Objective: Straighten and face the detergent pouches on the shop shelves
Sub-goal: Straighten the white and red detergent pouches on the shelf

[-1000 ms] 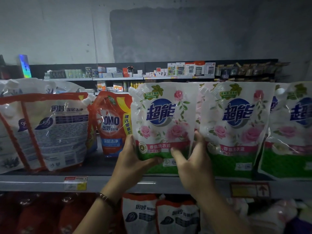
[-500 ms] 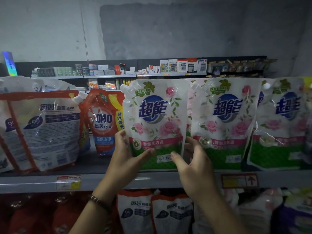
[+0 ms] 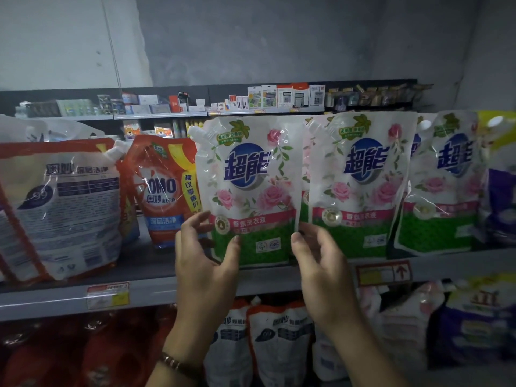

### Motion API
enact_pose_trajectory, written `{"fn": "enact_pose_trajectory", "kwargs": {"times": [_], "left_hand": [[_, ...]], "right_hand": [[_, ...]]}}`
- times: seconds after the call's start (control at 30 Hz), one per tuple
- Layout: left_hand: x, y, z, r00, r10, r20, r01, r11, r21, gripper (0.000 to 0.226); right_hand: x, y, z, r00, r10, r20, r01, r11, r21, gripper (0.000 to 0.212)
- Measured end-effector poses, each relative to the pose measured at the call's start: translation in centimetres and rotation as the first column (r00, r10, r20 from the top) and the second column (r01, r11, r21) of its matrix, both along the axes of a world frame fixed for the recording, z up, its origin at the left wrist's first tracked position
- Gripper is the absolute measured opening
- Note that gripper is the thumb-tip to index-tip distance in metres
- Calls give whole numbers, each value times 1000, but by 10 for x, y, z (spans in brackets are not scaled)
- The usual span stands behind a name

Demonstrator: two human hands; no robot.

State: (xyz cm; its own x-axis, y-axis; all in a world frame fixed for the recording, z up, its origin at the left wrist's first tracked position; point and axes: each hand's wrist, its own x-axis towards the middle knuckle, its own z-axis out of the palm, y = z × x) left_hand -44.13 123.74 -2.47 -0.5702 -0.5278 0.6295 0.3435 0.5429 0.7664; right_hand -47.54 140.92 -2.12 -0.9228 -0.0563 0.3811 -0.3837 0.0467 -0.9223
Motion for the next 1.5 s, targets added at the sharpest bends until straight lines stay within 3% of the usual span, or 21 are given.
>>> {"fn": "enact_pose_trajectory", "kwargs": {"times": [0.1, 0.27, 0.4, 0.8, 1.07, 1.33, 1.5], "left_hand": [[4, 6, -8, 997, -80, 19, 79, 996, 37, 46], [8, 22, -20, 974, -212, 76, 206, 975, 84, 36], [10, 39, -32, 943, -304, 137, 287, 949, 132, 29], [-5, 145, -64, 908, -353, 227, 316, 931, 183, 10], [-22, 228, -95, 859, -382, 342, 330, 922, 200, 16], [-38, 274, -134, 835, -361, 414, 288, 930, 228, 15], [-46, 281, -149, 788, -389, 477, 314, 921, 231, 26]], "right_hand": [[4, 1, -3, 1000, 10, 14, -10, 999, -34, 36], [10, 11, -16, 998, 18, 67, -15, 998, -53, 14], [14, 24, -29, 992, 34, 124, -27, 998, -54, 12], [8, 111, -65, 979, 29, 202, -31, 1000, 6, 21], [-13, 203, -89, 964, -7, 265, 11, 1000, -15, 25], [-30, 256, -113, 947, -4, 323, 18, 999, -40, 19], [-38, 266, -128, 936, -32, 351, 46, 999, -30, 16]]}}
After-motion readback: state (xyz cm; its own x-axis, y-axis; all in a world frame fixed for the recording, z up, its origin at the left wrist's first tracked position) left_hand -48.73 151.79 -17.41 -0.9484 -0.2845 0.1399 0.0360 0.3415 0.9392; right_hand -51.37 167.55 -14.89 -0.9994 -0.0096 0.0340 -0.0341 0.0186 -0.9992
